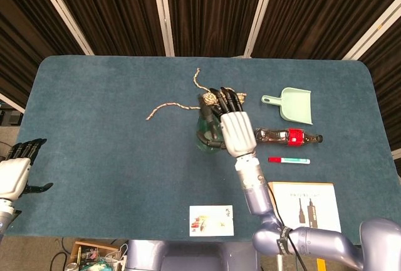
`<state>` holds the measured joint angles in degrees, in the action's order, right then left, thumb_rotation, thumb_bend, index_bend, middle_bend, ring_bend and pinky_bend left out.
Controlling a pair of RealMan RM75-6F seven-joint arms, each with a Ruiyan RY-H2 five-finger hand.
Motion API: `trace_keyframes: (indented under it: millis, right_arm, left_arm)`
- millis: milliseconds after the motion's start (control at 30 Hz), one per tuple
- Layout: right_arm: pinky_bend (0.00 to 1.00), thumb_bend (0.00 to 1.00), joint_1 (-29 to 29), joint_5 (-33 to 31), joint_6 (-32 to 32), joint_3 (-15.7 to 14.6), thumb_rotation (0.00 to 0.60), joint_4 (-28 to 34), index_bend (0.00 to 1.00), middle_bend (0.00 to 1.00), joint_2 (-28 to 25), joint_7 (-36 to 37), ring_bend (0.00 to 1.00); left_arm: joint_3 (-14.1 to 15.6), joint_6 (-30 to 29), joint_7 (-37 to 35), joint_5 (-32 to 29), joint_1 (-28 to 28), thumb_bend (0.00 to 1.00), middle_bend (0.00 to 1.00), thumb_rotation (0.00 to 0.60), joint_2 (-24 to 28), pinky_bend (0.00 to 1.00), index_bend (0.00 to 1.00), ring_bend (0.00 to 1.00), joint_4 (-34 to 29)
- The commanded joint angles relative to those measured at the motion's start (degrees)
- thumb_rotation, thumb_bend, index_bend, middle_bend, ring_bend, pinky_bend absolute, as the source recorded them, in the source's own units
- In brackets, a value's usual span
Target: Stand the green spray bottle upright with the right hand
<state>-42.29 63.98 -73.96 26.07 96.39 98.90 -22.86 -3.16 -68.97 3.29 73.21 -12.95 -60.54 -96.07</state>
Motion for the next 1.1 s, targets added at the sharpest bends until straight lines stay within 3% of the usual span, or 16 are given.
trace_keyframes:
  millis: [33, 200, 667, 900, 1100]
  right_arm:
    - [0.03, 0.55, 3.0, -8.8, 3.5, 4.3, 0.600, 3.7, 0.93, 0.10, -2.3, 9.5, 0.00]
    - [0.02, 0.55, 4.2, -11.7, 5.0, 4.7, 0.600, 2.7, 0.93, 0.10, -2.8, 15.1, 0.00]
    - [0.02, 0.56, 5.7, 8.7, -11.4, -5.4, 0.600, -12.6, 0.92, 0.08, 5.9, 14.7, 0.00]
    - [0.02, 0.56, 7.0, 11.3, -12.6, -8.5, 0.600, -16.1, 0.92, 0.07, 8.6, 14.7, 0.00]
    - [0.02, 0.56, 7.9, 11.4, -12.3, -9.0, 0.600, -17.8, 0.92, 0.07, 10.1, 15.0, 0.00]
  left_arm:
    - [0.1, 0.2, 0.1, 0.0, -0.1, 0.03, 0.05, 0.600, -0.1, 0.00, 0.06, 0.05, 0.0]
    - [0.1, 0.3, 0.2, 0.1, -0.2, 0.03, 0.05, 0.600, -0.1, 0.00, 0.06, 0.05, 0.0]
    - [0.7, 0.0, 0.4, 1.2, -0.2, 0.03, 0.05, 0.600, -0.1, 0.00, 0.06, 0.05, -0.3]
    - [1.0, 0.1, -0.1, 2.0, -0.3, 0.03, 0.05, 0.600, 0.0, 0.00, 0.06, 0.05, -0.2]
    - [1.1, -0.1, -0.5, 2.5, -0.2, 0.03, 0.05, 0.600, 0.1, 0.00, 0.06, 0.05, -0.1]
